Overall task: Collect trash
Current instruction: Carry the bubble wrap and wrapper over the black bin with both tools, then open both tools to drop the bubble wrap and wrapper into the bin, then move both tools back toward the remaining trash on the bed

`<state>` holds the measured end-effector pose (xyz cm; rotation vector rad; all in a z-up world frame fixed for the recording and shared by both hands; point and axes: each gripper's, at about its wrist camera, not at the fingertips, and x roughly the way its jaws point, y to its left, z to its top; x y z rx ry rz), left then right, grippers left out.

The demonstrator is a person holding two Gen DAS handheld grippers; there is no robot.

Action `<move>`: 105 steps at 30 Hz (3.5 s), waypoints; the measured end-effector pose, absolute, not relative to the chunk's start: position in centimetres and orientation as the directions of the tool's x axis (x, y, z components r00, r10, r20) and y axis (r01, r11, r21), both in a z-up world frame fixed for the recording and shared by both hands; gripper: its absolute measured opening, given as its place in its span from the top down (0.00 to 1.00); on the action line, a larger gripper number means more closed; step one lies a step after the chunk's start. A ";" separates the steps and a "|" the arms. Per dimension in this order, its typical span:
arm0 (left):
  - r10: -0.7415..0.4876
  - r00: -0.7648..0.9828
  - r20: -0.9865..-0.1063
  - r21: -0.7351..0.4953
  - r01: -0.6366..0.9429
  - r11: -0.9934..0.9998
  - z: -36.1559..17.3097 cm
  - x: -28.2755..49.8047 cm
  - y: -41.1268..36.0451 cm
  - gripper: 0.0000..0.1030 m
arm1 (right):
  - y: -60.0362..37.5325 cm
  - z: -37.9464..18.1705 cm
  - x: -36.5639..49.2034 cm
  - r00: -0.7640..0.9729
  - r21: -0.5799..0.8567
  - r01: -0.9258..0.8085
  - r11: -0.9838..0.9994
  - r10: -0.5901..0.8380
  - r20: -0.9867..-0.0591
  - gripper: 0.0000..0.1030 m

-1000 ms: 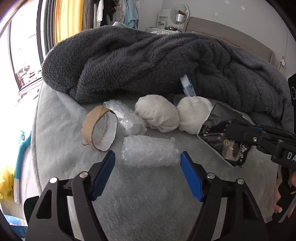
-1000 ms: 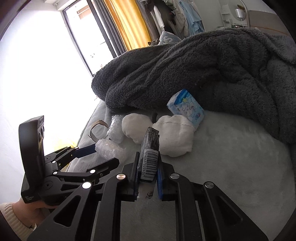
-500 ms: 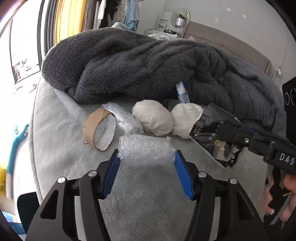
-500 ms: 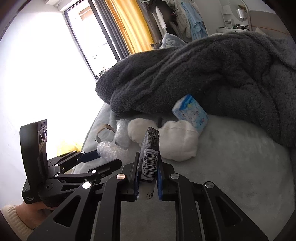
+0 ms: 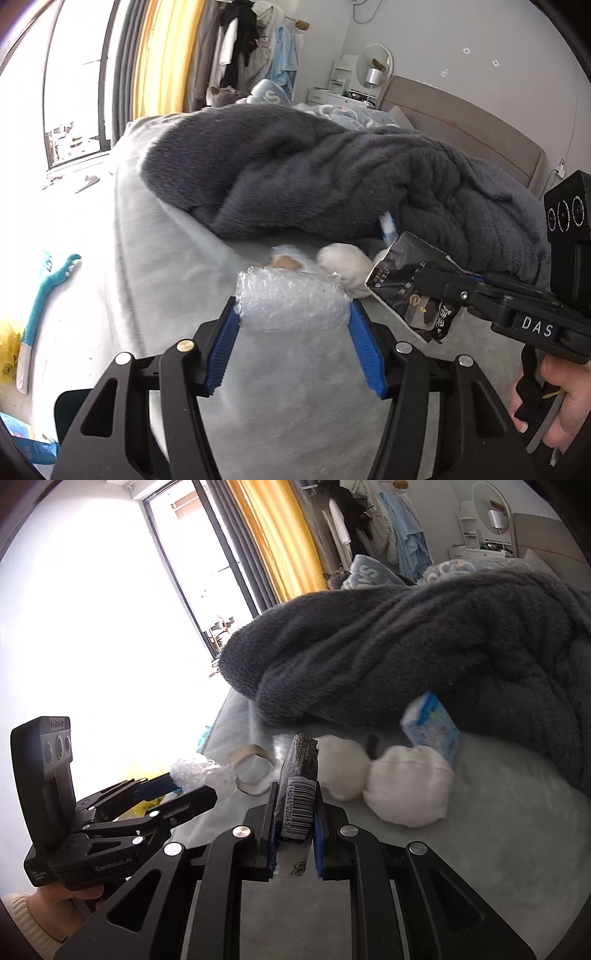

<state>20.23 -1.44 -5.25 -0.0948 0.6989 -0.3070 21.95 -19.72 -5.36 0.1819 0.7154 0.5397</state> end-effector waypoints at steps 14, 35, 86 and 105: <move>-0.166 0.687 -0.707 -0.128 0.106 0.986 -7.3 19.5 6.5 0.40 | -12.0 -4.3 22.0 0.589 0.322 -0.489 0.811 0.579 -0.564 0.85; -0.054 0.453 -0.890 -0.093 -0.062 0.994 -15.2 17.5 19.3 0.40 | 1.2 -5.7 20.8 0.445 0.314 -0.623 0.716 0.655 -0.611 0.85; -0.071 0.652 -0.755 -0.219 -0.148 0.964 -10.4 10.5 31.8 0.16 | 16.2 -21.2 19.2 0.106 0.227 -0.643 0.731 0.379 -0.920 0.85; -0.062 0.816 -0.575 -0.248 -0.101 0.963 -3.9 9.6 30.2 0.15 | 14.6 -17.9 19.1 0.177 0.231 -0.639 0.734 0.432 -0.884 0.43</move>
